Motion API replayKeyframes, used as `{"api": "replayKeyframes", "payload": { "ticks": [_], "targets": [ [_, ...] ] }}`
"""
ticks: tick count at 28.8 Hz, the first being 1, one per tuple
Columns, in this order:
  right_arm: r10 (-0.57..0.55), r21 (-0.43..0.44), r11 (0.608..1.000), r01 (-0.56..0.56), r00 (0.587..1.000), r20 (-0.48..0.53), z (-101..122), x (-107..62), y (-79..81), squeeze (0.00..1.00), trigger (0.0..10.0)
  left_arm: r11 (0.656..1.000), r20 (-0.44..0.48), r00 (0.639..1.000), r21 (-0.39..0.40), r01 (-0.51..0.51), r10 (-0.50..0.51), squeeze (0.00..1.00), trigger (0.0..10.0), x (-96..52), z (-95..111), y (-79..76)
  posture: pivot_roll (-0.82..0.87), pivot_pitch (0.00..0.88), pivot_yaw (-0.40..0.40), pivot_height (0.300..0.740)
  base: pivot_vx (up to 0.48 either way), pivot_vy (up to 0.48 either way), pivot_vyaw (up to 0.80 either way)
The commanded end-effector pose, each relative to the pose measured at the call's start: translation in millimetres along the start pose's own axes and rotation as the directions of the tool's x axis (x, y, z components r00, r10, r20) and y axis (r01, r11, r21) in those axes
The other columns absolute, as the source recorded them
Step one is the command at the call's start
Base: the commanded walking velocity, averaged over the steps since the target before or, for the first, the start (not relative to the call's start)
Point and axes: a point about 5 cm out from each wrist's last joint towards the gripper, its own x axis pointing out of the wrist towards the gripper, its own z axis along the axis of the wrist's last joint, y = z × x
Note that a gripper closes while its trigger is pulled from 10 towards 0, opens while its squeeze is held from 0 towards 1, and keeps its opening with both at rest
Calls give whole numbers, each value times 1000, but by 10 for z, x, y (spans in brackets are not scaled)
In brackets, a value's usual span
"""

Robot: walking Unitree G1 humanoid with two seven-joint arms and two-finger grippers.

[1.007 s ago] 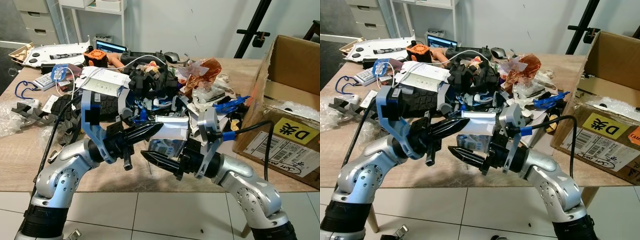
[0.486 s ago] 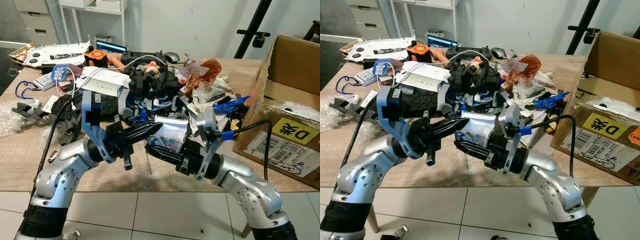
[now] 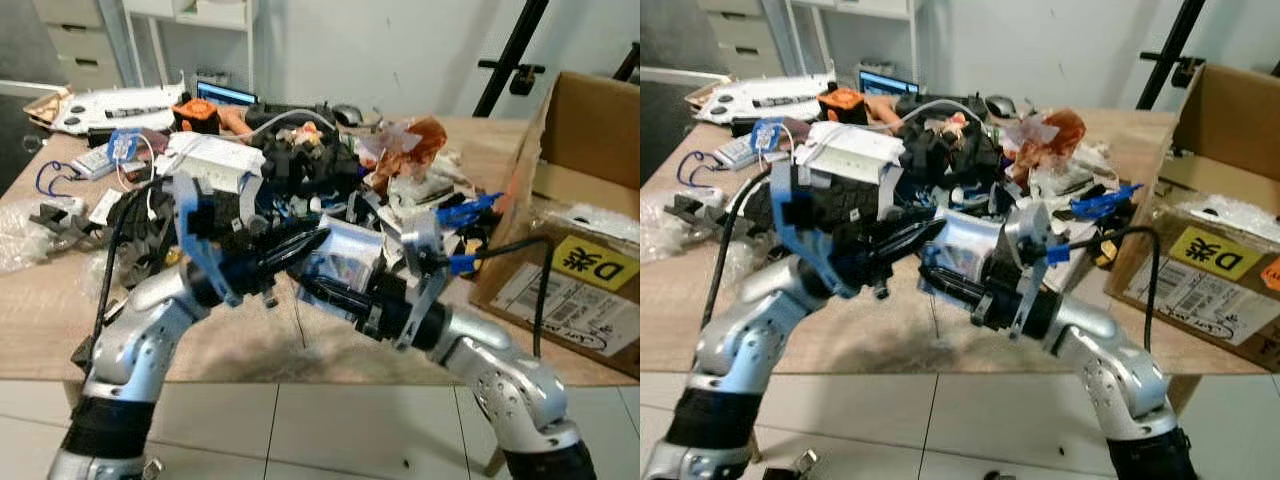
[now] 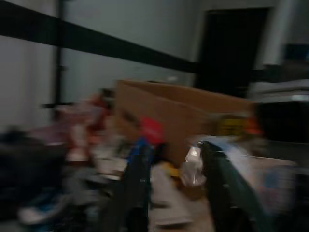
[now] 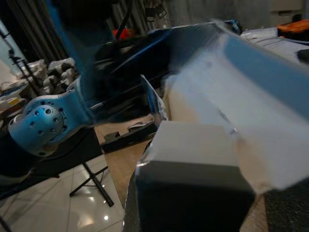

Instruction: Picking trash to rubbish bin

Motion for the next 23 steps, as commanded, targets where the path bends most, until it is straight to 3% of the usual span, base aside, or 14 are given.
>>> {"api": "replayKeyframes", "payload": {
  "ticks": [1, 9, 11, 17, 19, 20, 21, 22, 23],
  "targets": [
    [-30, -10, 999, 31, 999, 22, 47, -4, -42, 0, 0, 998, -2, 999, 13, -53, 53, 1000, 10000, -19, -37, 49, 5, 152, -10, 740, 0, 0, 0],
    [-126, -42, 991, 129, 991, 51, 136, -26, -171, 0, 0, 985, -9, 988, 80, -151, 153, 1000, 10000, -59, -57, 139, 5, 152, -9, 740, 0, 0, 0],
    [-178, -60, 982, 181, 982, 60, 183, -54, -249, 0, 0, 969, 23, 974, 102, -227, 226, 1000, 10000, -108, -29, 226, 1, 159, -10, 740, 0, 0, 0],
    [-231, -82, 968, 237, 970, 78, 242, -109, -320, 0, 0, 952, 44, 960, 121, -280, 277, 1000, 10000, -136, 11, 287, 7, 159, -10, 740, 0, 0, 0],
    [-295, -93, 947, 309, 946, 134, 330, -129, -405, 0, 0, 888, 0, 906, 197, -415, 423, 447, 10000, -211, -39, 452, 3, 165, -10, 740, 0, 0, 0],
    [-314, -94, 939, 330, 937, 151, 356, -136, -430, 0, 0, 862, -10, 883, 222, -456, 469, 447, 10000, -239, -52, 503, 3, 165, -10, 740, 0, 0, 0],
    [-314, -94, 939, 330, 937, 151, 356, -136, -430, 0, 0, 862, -10, 883, 222, -456, 469, 447, 10000, -239, -52, 503, 3, 165, -10, 740, 0, 0, 0],
    [-348, -109, 922, 370, 920, 180, 410, -156, -471, 0, 0, 819, -13, 843, 242, -520, 538, 0, 10000, -281, -59, 572, 7, 161, -4, 740, 0, 0, 0],
    [-348, -109, 922, 370, 920, 180, 410, -156, -471, 0, 0, 819, -13, 843, 242, -520, 538, 0, 10000, -281, -59, 572, 7, 161, -4, 740, 0, 0, 0]
  ]
}}
